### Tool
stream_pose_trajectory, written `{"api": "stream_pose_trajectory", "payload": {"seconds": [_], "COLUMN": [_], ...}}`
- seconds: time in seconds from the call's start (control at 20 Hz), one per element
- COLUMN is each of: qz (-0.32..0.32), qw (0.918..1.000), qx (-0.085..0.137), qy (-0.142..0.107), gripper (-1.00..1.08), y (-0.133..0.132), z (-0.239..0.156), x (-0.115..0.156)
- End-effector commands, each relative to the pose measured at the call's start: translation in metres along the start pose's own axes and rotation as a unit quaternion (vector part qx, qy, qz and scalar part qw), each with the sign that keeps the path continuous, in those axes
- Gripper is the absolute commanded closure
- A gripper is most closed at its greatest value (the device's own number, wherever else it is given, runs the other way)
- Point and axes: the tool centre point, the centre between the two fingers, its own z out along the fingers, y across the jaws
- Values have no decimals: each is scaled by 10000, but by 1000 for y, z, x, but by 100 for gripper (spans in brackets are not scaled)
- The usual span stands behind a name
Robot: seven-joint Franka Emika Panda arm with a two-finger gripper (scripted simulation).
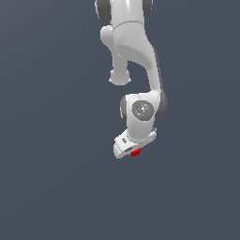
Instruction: Pick up the red cube and move it to a goal position.
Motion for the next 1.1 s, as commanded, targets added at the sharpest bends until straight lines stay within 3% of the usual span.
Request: {"api": "stream_pose_trajectory", "payload": {"seconds": [0.0,1.05], "qz": [2,-4], "qw": [10000,10000], "qx": [-5,-1], "qy": [9,13], "gripper": [108,108], "y": [6,71], "z": [-19,-251], "x": [-4,-49]}}
